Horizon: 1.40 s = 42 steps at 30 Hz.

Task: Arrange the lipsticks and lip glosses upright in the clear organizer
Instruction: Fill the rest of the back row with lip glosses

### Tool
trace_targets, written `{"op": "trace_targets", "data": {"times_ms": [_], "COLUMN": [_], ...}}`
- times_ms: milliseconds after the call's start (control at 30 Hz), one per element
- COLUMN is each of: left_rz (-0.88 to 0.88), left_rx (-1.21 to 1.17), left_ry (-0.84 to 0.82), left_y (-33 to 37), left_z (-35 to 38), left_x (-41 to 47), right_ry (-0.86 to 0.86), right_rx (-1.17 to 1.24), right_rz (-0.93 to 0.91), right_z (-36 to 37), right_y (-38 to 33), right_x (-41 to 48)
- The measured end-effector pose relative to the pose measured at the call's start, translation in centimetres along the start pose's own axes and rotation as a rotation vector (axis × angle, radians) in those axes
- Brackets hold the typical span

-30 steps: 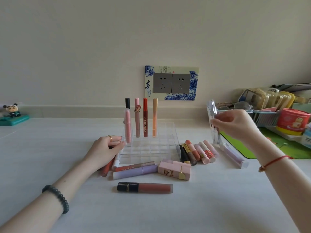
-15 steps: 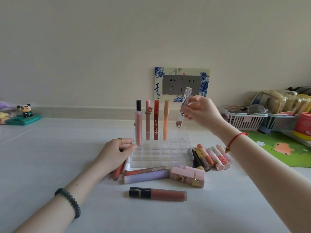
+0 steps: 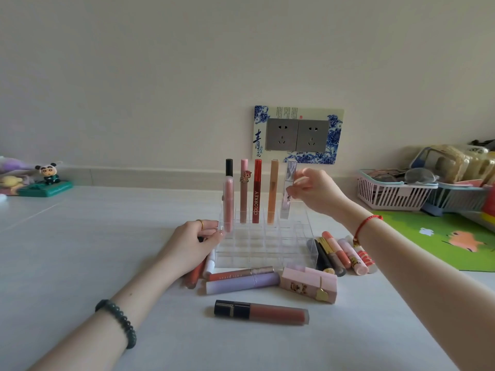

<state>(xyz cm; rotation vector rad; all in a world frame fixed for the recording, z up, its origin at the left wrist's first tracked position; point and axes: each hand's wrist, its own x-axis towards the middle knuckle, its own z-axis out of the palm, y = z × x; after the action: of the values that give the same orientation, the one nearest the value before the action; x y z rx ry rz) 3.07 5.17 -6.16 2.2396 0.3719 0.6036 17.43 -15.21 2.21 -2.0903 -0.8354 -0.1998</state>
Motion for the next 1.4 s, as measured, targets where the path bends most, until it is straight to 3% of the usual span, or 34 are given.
{"op": "trace_targets", "data": {"times_ms": [1067,1400], "left_rz": [-0.014,-0.021], "left_rx": [0.000,0.008], "left_ry": [-0.004,-0.003], "left_y": [0.5,0.6], "left_z": [-0.2,-0.2], "left_x": [-0.4,-0.5], "right_ry": [-0.015,0.052], "right_rx": [-0.043,-0.061], "right_rz": [-0.041,-0.059], "right_z": [0.8,-2.7], "right_y": [1.3,0.8], "right_x": [-0.1,-1.3]}}
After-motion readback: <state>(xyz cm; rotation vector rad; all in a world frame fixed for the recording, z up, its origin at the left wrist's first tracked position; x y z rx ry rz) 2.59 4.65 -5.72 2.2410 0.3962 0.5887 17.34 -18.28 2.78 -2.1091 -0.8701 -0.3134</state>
